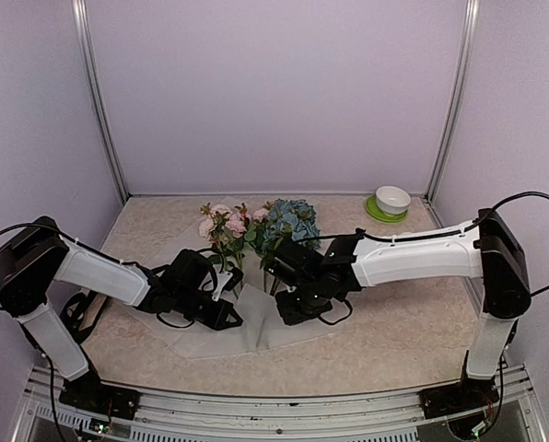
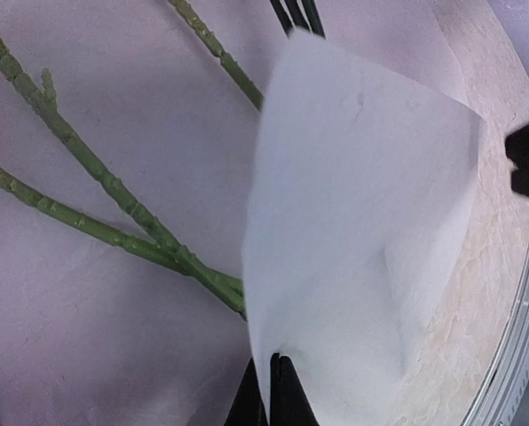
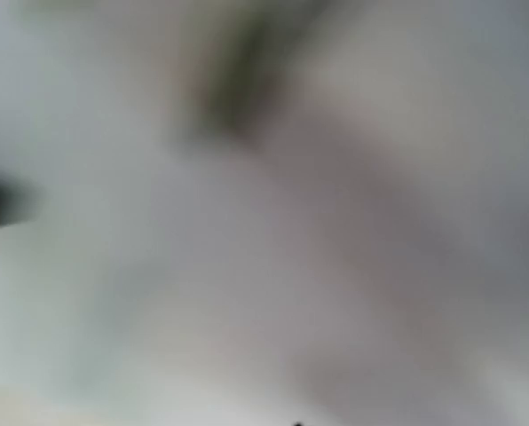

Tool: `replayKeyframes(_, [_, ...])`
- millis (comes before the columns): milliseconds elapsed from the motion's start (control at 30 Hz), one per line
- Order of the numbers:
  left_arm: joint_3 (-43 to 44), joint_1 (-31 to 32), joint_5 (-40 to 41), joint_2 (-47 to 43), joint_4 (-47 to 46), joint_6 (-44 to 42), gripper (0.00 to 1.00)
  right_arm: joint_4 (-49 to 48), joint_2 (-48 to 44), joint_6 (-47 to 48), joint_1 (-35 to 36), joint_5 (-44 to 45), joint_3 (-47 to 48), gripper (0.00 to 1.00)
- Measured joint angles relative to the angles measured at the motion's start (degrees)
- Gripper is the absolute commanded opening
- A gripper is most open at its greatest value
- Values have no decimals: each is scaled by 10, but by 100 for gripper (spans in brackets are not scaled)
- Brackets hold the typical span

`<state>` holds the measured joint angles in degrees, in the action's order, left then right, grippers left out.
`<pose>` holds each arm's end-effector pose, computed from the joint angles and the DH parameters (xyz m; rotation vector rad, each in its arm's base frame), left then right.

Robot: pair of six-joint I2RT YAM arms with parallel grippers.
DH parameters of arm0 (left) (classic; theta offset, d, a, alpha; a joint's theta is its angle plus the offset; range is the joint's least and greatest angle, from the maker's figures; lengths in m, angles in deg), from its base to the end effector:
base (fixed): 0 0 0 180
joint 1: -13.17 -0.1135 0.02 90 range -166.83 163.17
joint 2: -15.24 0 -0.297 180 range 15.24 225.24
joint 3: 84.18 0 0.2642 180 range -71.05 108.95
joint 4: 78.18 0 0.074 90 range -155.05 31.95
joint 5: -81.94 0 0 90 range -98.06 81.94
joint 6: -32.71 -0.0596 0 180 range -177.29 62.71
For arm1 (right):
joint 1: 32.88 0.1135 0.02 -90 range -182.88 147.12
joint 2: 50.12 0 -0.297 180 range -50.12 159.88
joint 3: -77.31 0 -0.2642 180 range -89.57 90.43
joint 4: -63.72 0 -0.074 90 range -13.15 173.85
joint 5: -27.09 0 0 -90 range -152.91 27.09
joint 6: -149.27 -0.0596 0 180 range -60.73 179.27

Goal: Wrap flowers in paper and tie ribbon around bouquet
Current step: Press the fold line of the 1/4-folded wrapping paper.

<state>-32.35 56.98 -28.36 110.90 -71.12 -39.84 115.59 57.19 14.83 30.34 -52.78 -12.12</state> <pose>0.2179 -0.2377 0.1253 0.7522 2.4885 -0.8692 0.1940 0.3611 0.1974 -0.4058 2.7376 0.2771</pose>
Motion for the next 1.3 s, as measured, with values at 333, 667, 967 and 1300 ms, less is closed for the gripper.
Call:
replayKeyframes(333, [3,0,7,0,9,-1,0,-112,32,22,-3,-93,-57,6])
replayKeyframes(667, [9,0,12,0,15,-10,0,-74,-40,-54,-26,-62,-154,6])
replayKeyframes(967, [9,0,11,0,15,-12,0,15,-120,-145,-52,-24,-182,66])
replayKeyframes(1300, [12,0,12,5,15,-9,0,-134,-195,-276,-105,-90,-315,62])
